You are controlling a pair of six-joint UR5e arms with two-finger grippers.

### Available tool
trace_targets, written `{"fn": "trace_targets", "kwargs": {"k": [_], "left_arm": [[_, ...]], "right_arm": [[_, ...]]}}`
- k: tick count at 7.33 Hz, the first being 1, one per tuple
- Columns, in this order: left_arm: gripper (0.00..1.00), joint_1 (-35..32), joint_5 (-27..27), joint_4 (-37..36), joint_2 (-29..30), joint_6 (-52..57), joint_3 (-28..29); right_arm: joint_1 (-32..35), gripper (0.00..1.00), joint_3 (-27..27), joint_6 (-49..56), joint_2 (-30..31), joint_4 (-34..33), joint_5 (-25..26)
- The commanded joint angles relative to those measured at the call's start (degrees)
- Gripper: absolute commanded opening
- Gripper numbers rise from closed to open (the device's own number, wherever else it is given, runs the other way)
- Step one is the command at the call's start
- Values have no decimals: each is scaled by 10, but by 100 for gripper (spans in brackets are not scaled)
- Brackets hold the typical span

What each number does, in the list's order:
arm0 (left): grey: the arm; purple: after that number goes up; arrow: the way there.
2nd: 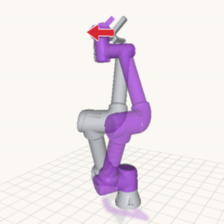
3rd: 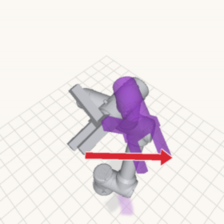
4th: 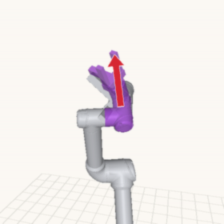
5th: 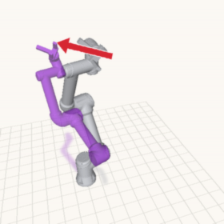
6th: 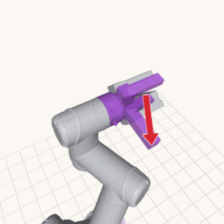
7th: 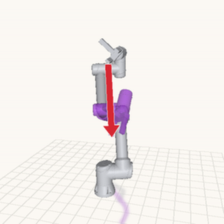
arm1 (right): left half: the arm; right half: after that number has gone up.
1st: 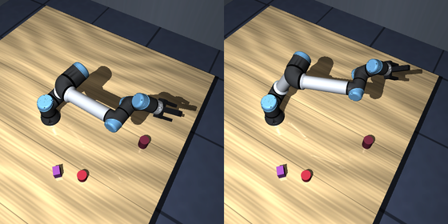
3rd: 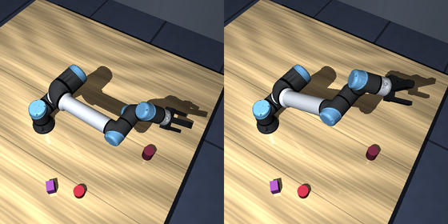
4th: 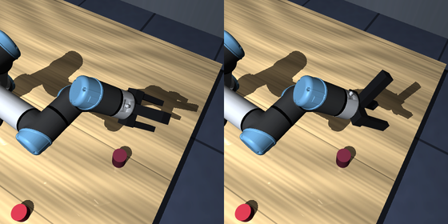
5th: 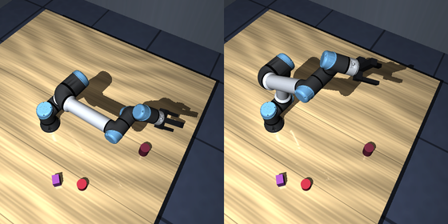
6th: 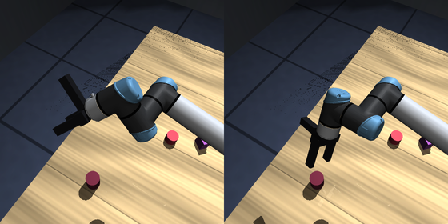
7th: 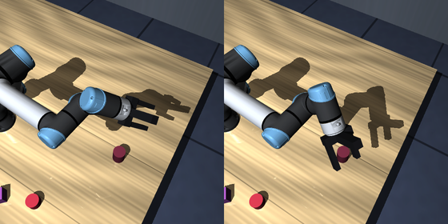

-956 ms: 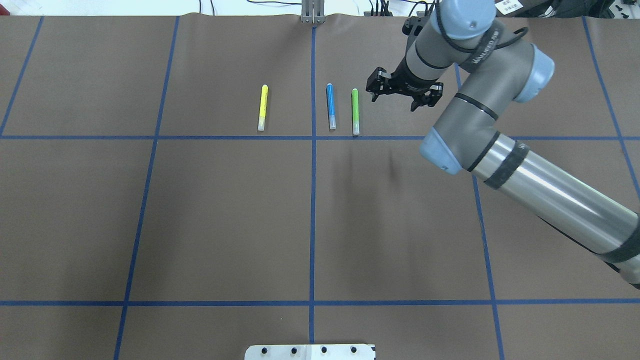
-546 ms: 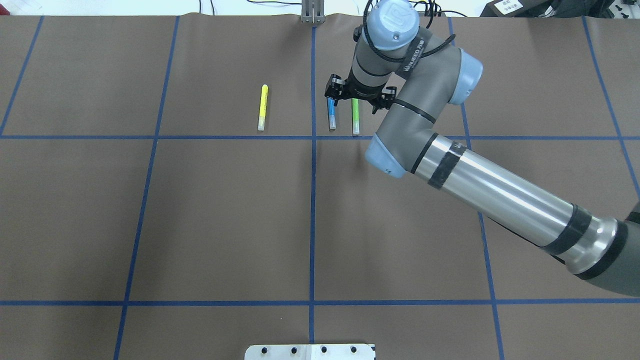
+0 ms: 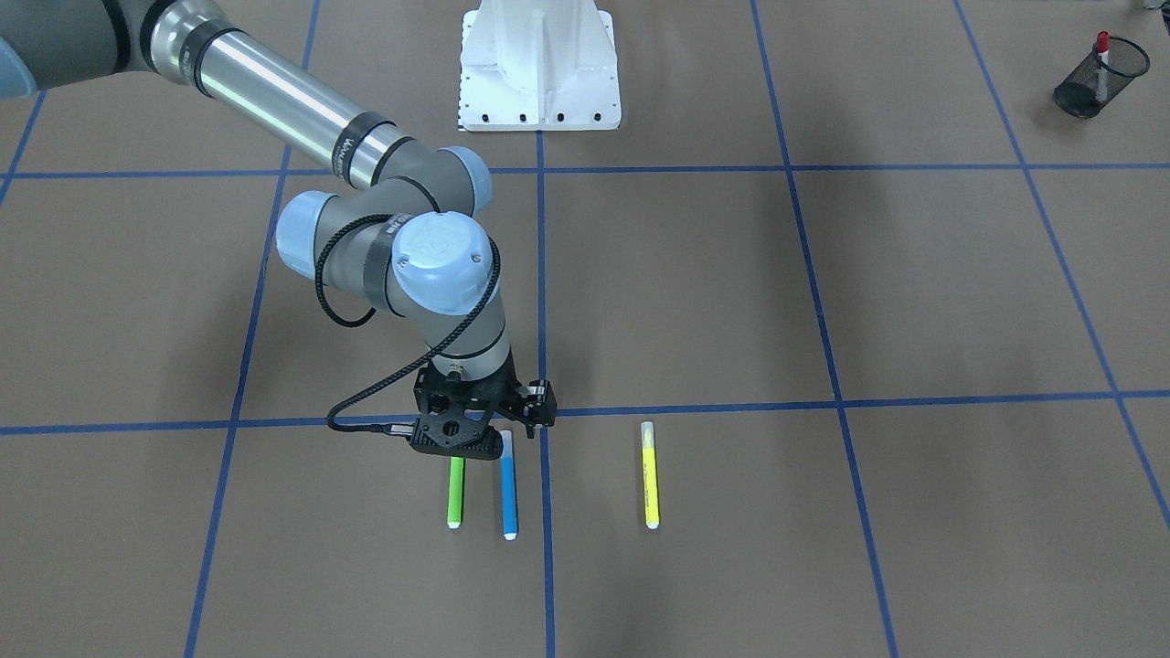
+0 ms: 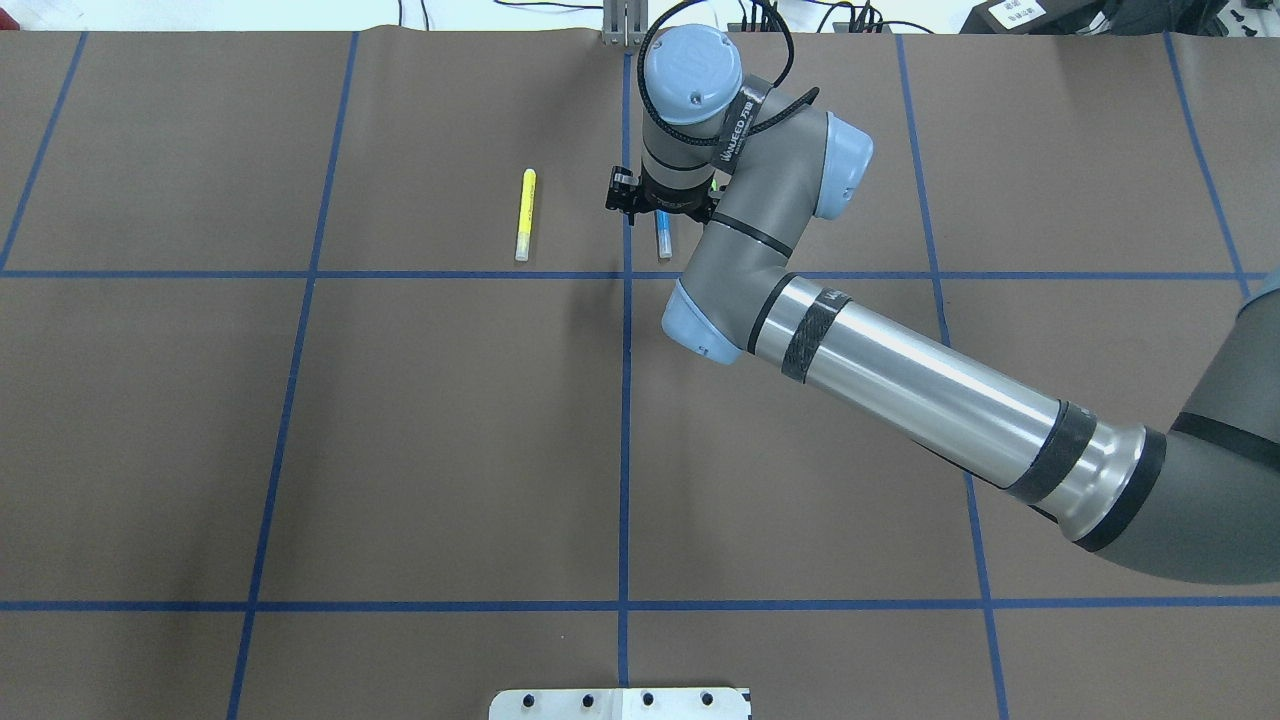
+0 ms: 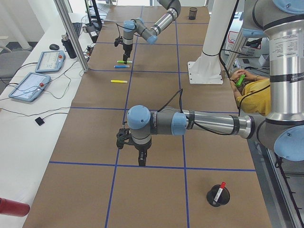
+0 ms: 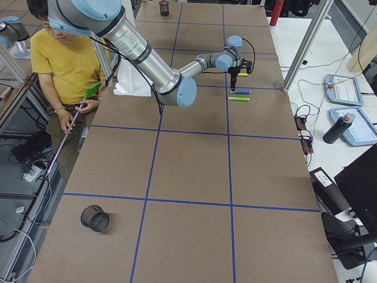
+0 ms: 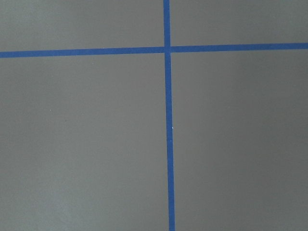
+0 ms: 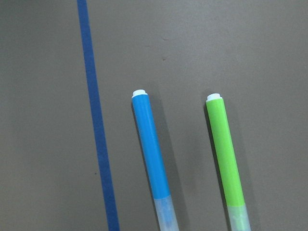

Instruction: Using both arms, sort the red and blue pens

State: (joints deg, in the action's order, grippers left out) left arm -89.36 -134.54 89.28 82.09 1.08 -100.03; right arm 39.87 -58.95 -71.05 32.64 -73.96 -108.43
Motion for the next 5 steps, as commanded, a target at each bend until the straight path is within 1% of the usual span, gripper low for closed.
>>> {"fn": "trace_targets", "kwargs": {"k": [1,2,3,5], "left_arm": [[100,0,0,29,0,-3,18],[100,0,0,30,0,-4,18],[100,0,1,29,1,-4,18],[100,0,0,29,1,-4,19]], "right_arm": [[-8,70,23,0,-2,37,14],[-9,58,23,2,-1,37,14],[-14,50,27,6,1,37,13],[-15,47,34,20,3,37,13]]}}
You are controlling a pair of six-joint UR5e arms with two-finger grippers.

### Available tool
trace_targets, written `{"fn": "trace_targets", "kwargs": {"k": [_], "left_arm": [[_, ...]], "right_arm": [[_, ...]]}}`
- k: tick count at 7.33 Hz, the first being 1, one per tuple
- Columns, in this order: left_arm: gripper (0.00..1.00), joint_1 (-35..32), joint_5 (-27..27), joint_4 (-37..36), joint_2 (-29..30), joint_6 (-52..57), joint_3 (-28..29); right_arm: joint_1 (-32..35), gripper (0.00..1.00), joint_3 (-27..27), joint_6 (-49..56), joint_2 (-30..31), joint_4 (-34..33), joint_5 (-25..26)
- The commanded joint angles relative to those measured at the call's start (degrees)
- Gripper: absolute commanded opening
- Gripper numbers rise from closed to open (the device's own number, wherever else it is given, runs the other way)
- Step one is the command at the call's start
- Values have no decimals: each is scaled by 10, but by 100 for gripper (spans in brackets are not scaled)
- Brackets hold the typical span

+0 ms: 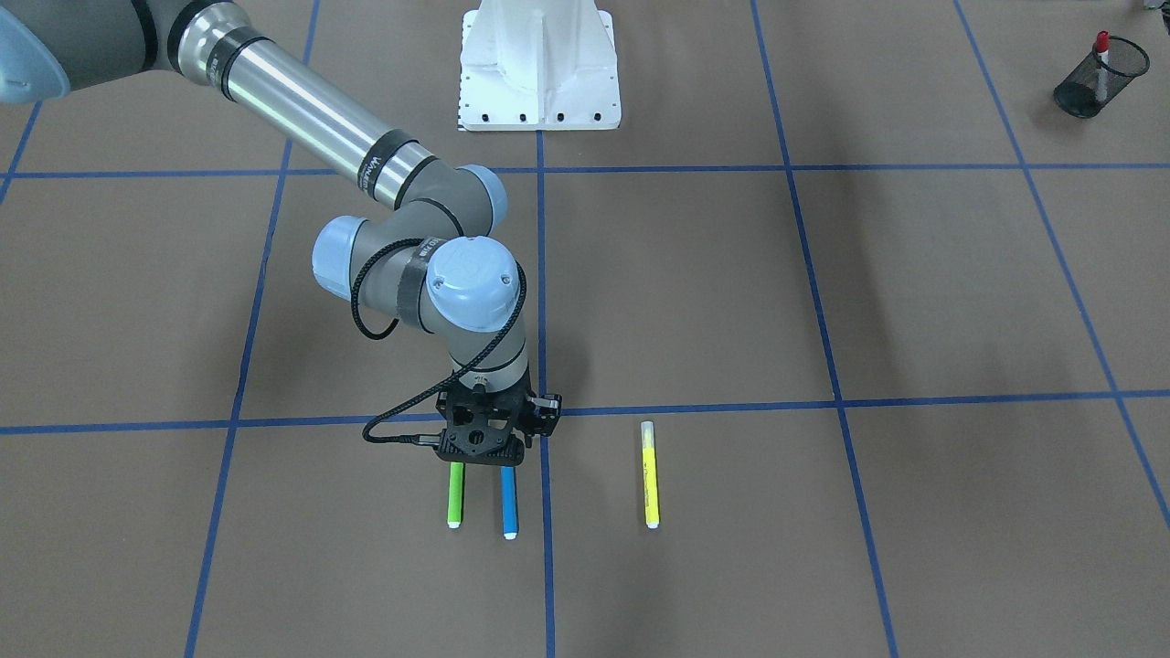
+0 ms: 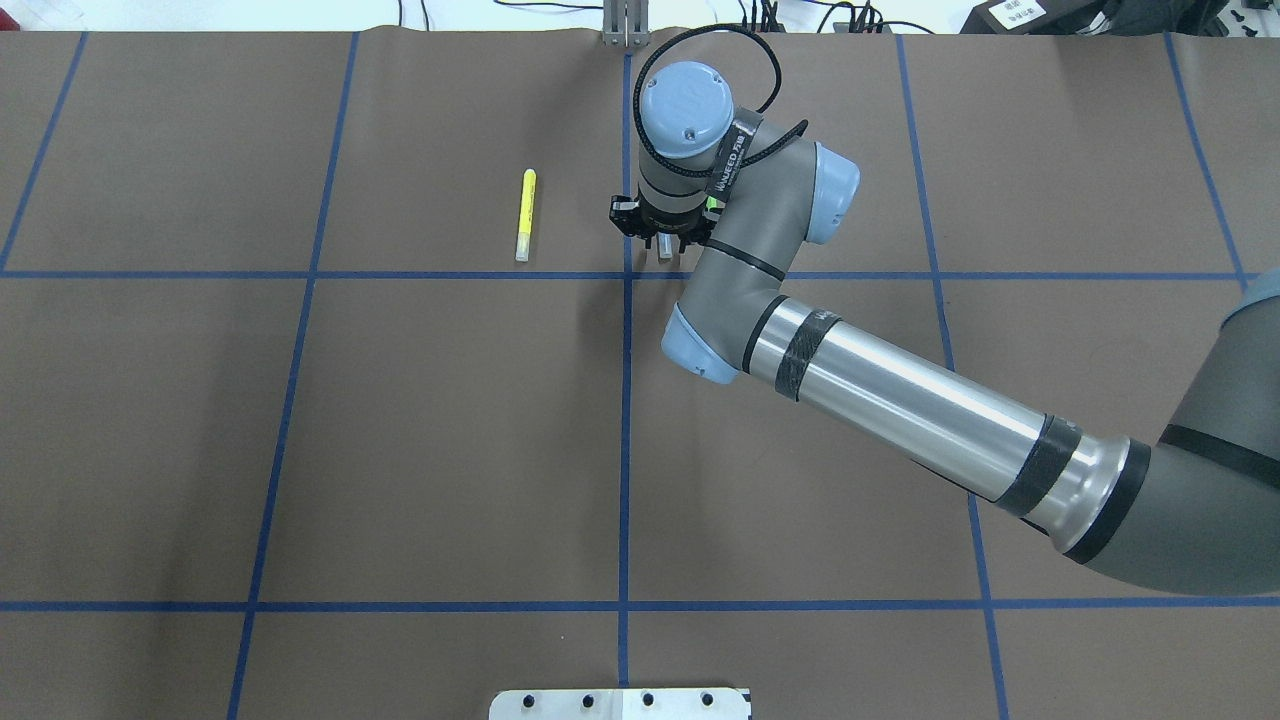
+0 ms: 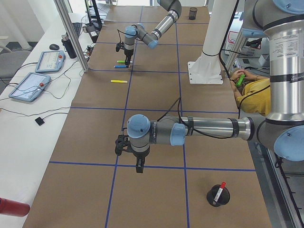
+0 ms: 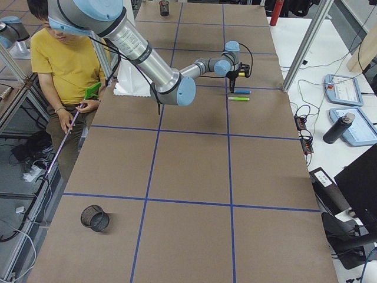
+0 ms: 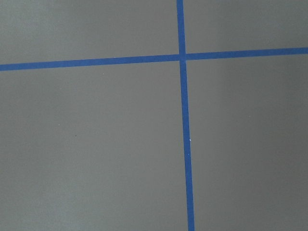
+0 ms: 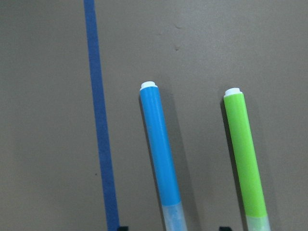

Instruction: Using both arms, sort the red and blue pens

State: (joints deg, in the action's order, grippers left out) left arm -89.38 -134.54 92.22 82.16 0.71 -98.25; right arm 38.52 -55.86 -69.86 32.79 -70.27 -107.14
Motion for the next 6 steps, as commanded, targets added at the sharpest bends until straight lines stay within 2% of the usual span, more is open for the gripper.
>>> {"fn": "trace_targets", "kwargs": {"k": [1,3,6], "left_arm": [[100,0,0,1,1,0,2],[100,0,0,0,2,0,2],[100,0,0,0,1,0,0]], "right_arm": [[-1,47,3,9,2,0,-1],[-1,47,3,9,1,0,-1],[-1,41,5,9,1,0,-1]]}}
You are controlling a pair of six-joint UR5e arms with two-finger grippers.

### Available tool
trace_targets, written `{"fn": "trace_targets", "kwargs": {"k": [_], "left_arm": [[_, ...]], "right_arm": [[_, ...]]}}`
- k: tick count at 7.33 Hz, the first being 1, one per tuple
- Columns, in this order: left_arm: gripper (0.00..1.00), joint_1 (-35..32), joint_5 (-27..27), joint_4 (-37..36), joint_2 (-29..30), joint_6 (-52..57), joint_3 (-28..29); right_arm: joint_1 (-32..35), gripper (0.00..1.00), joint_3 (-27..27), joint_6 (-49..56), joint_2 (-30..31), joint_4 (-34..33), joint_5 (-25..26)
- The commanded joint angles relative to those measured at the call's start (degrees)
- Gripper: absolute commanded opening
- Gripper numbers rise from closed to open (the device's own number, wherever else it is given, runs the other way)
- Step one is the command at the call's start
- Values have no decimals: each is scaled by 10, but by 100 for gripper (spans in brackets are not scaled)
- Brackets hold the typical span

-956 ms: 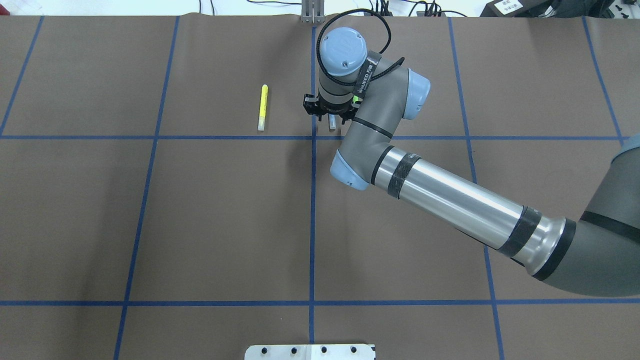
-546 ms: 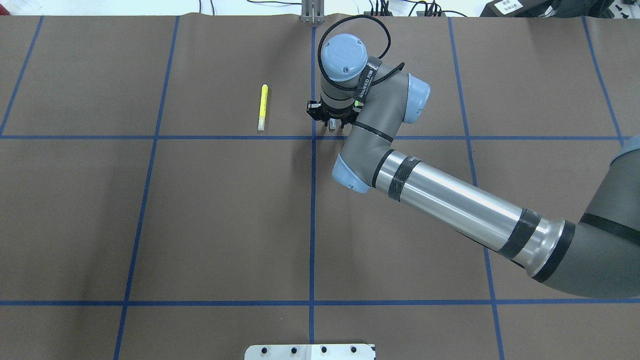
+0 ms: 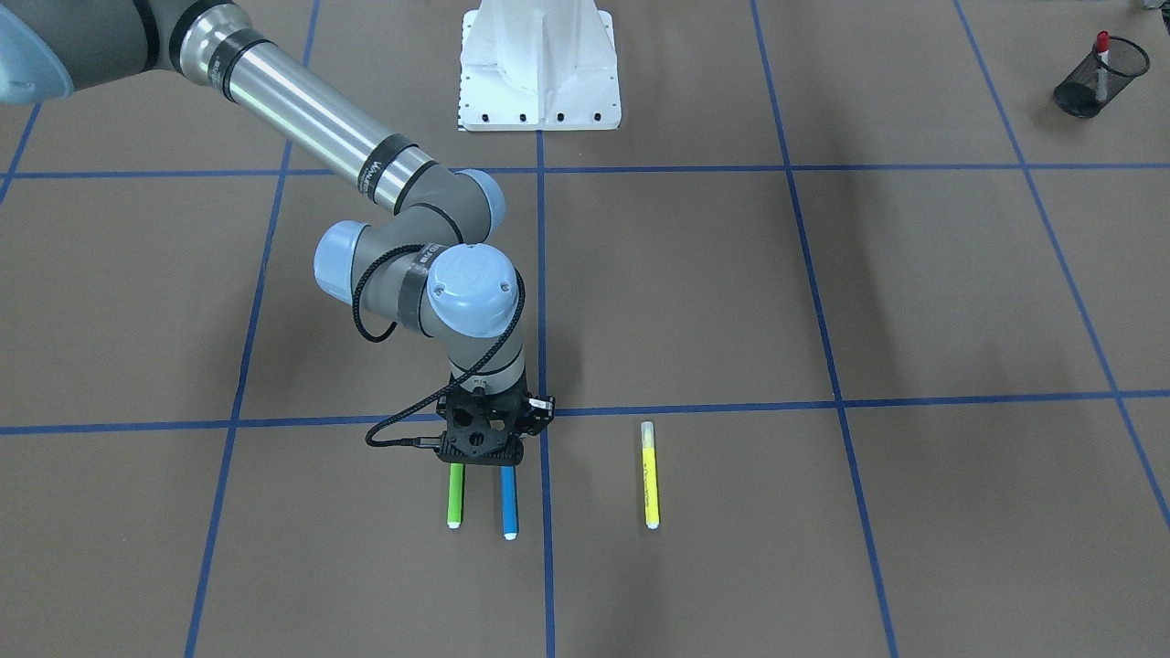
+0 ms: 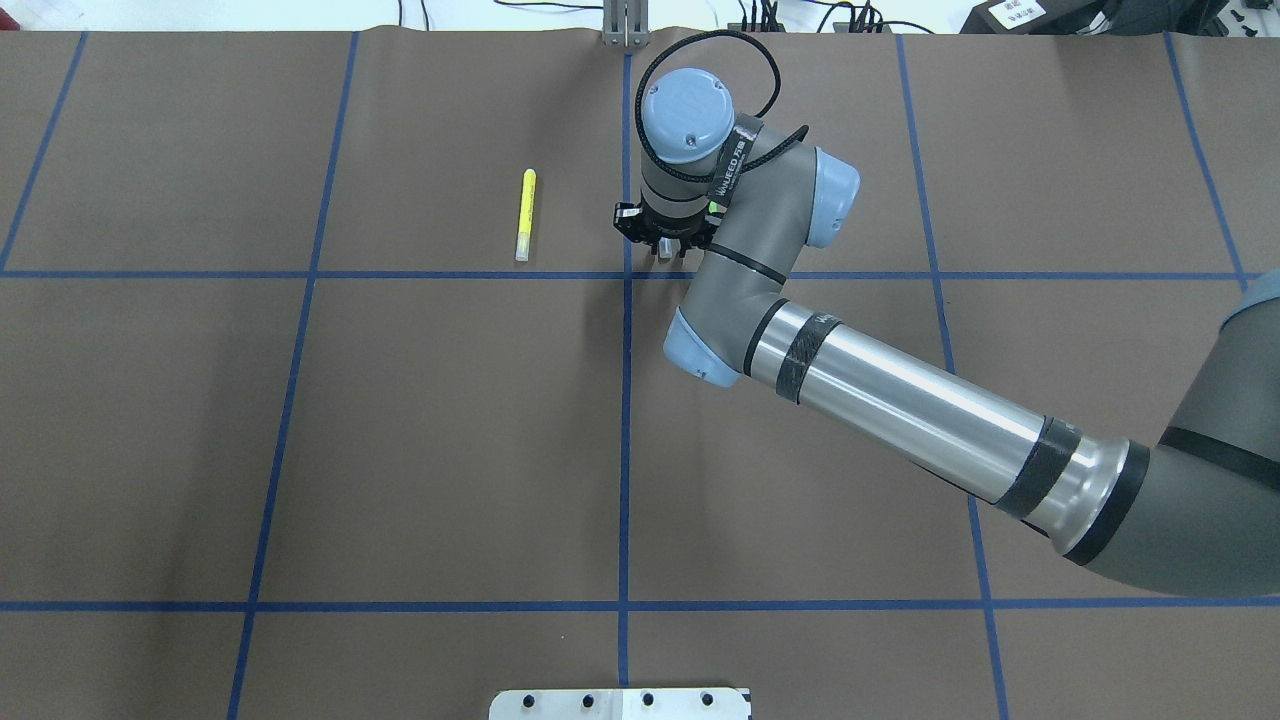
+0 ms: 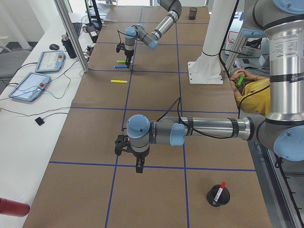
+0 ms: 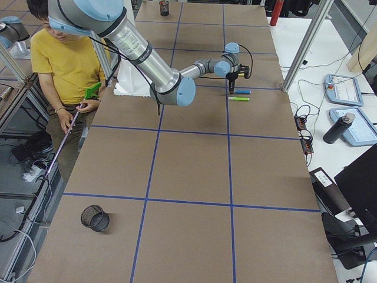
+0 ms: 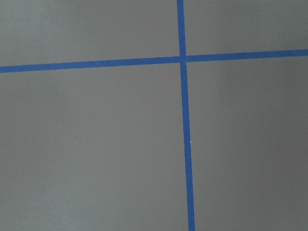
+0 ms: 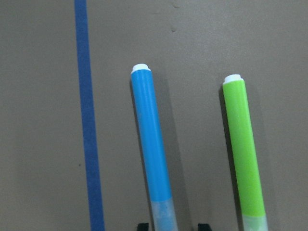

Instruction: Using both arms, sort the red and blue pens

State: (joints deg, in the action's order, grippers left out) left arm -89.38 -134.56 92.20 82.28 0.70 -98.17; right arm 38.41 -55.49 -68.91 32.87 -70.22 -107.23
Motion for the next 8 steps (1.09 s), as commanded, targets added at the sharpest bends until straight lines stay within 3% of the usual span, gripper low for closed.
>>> {"fn": "trace_targets", "kwargs": {"k": [1,6,7,8], "left_arm": [[100,0,0,0,0,0,-1],[100,-1,0,0,-1,0,-2],[100,-1,0,0,-2,0,-3],[100,-1,0,-1,-2,0,-3]], "right_arm": [[-2,41,1,0,-1,0,0],[-6,37,3,0,-1,0,1],[-6,32,2,0,-1,0,1],[-6,18,2,0,-1,0,1]]}}
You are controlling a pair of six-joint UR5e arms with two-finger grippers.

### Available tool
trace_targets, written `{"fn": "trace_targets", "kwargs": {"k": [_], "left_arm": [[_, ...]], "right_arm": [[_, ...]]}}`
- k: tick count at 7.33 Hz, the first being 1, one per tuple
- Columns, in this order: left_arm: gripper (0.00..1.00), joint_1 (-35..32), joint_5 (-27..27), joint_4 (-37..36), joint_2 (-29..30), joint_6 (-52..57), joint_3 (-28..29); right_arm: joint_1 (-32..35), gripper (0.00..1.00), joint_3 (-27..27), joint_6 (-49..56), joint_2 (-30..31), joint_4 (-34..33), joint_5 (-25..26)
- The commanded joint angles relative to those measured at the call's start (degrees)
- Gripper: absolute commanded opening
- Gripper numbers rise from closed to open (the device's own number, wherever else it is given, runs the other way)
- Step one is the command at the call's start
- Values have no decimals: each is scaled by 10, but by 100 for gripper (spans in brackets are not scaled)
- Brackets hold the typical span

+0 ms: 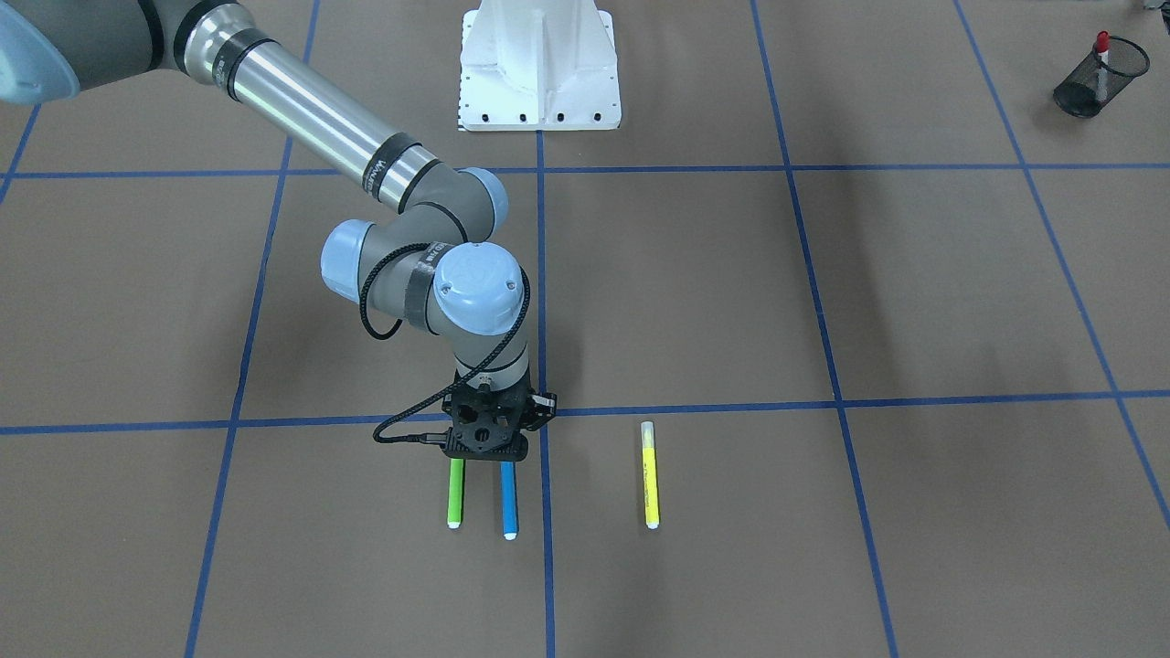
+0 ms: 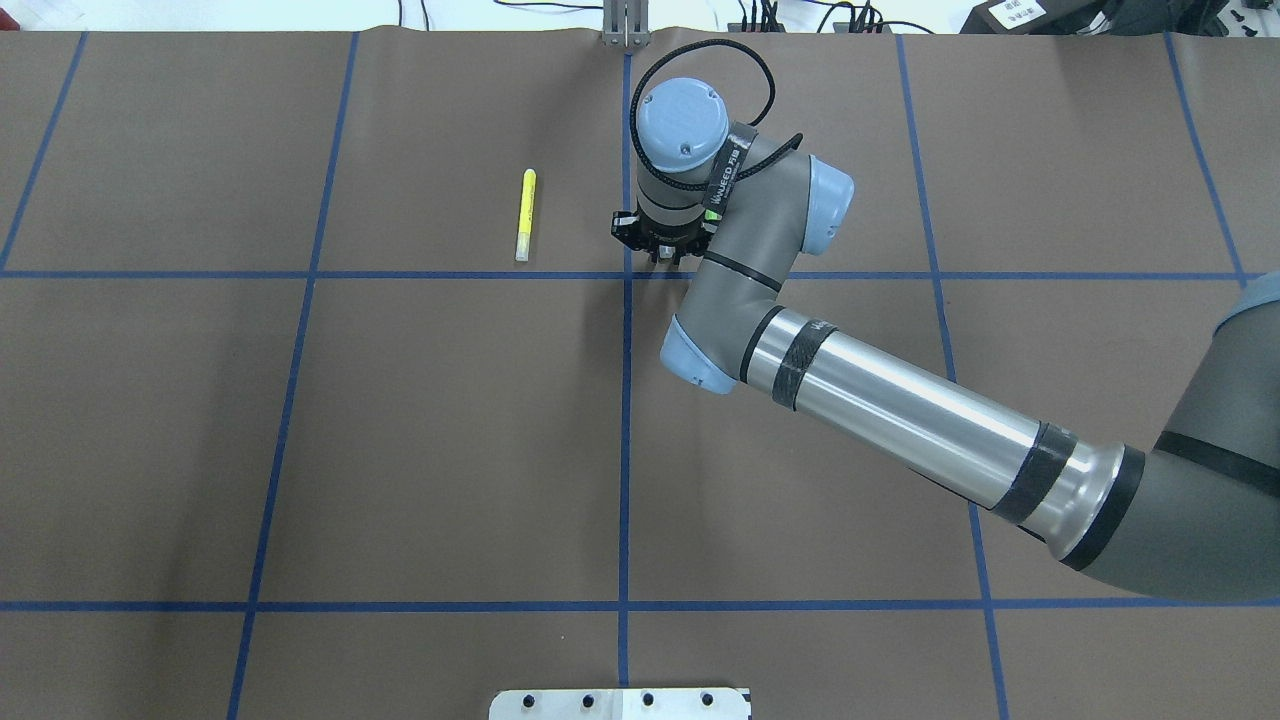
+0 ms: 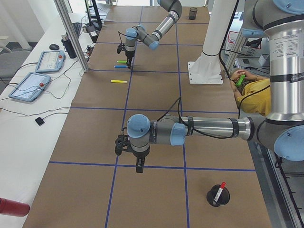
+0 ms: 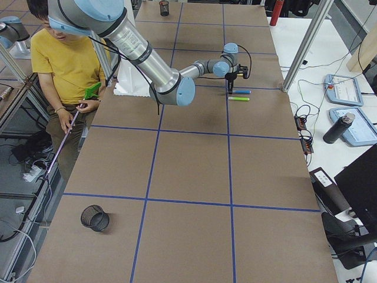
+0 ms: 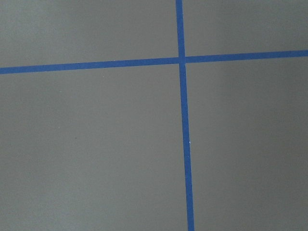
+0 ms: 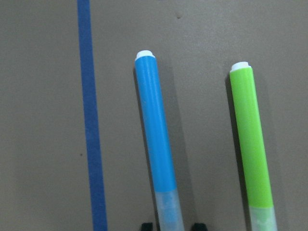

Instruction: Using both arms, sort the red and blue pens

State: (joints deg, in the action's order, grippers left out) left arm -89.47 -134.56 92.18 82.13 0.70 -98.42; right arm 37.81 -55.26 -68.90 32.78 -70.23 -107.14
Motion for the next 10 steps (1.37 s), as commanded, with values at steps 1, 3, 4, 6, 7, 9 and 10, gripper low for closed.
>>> {"fn": "trace_targets", "kwargs": {"k": [1,3,4,6,7,9,10], "left_arm": [[100,0,0,-1,0,0,0],[100,0,0,-1,0,0,0],[100,0,0,-1,0,0,-1],[100,-1,0,2,-6,0,-3],[100,-2,2,2,-7,0,0],[100,-2,2,1,-7,-1,-3],[100,-2,2,1,-4,-1,-3]], "right_arm": [[0,0,0,0,-1,0,0],[2,0,-8,3,-6,-3,0],[7,0,-24,9,-12,-3,1],[17,0,-89,6,-13,-9,3],[26,0,-119,10,-11,-55,0],[73,0,-208,18,18,-139,-58],[100,0,-286,38,69,-163,-88]]}}
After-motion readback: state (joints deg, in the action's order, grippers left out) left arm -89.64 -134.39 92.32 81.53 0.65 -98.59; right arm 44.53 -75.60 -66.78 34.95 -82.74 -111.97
